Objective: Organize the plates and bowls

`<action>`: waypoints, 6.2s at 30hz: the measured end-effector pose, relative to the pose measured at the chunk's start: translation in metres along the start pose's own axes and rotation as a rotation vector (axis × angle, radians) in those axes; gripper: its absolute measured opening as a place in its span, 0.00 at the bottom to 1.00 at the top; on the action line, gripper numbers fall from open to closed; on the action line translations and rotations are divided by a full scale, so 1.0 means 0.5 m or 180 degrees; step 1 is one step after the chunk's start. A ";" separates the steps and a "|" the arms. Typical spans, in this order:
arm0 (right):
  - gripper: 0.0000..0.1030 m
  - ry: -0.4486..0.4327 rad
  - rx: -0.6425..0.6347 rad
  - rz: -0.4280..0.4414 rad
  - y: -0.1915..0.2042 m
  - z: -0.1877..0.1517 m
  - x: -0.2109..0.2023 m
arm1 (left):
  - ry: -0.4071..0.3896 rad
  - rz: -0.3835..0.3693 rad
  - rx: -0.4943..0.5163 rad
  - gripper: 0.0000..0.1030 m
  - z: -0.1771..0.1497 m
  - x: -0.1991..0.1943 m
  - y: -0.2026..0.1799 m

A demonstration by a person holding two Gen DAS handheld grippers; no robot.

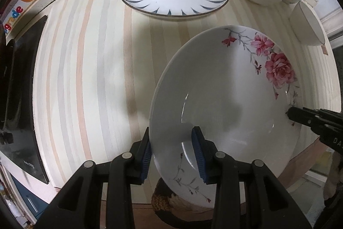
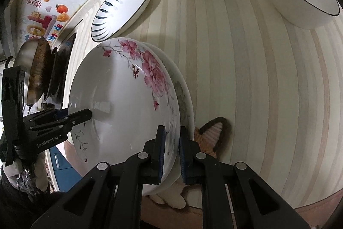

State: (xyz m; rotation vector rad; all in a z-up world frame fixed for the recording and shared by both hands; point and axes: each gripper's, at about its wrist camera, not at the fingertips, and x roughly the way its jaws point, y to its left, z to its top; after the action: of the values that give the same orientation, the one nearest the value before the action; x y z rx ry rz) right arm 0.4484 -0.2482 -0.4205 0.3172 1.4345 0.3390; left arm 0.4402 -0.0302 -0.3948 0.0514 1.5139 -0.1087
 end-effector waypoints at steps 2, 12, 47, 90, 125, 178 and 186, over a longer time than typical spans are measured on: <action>0.13 0.0017 -0.0015 -0.0029 0.002 0.000 0.000 | -0.0010 0.0015 0.0007 0.32 0.007 0.009 -0.008; 0.16 0.0074 0.0006 -0.0246 0.027 0.011 -0.017 | -0.0047 0.0052 0.0022 0.32 0.002 0.012 -0.040; 0.33 -0.0283 0.0375 -0.0263 0.115 0.406 0.102 | -0.0096 -0.0476 -0.0296 0.34 0.448 0.081 0.182; 0.13 -0.0430 0.0149 -0.0160 0.049 -0.054 -0.100 | -0.0230 -0.0506 -0.0015 0.26 0.032 -0.067 -0.004; 0.25 -0.0278 0.0201 -0.0358 0.030 -0.043 -0.043 | -0.0163 -0.0245 -0.0286 0.27 -0.006 -0.033 -0.025; 0.91 -0.1516 -0.0175 -0.0953 0.378 -0.423 -0.475 | -0.1456 -0.0123 -0.0158 0.85 -0.358 -0.497 -0.002; 0.91 -0.1444 -0.0030 -0.0626 0.314 -0.352 -0.469 | -0.1410 -0.0062 -0.0335 0.85 -0.255 -0.462 -0.017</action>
State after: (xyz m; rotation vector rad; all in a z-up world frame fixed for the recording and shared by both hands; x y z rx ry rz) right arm 0.2434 -0.2002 -0.1632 0.2247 1.0066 0.1024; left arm 0.3005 -0.0166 -0.1714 -0.0685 1.0756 -0.0510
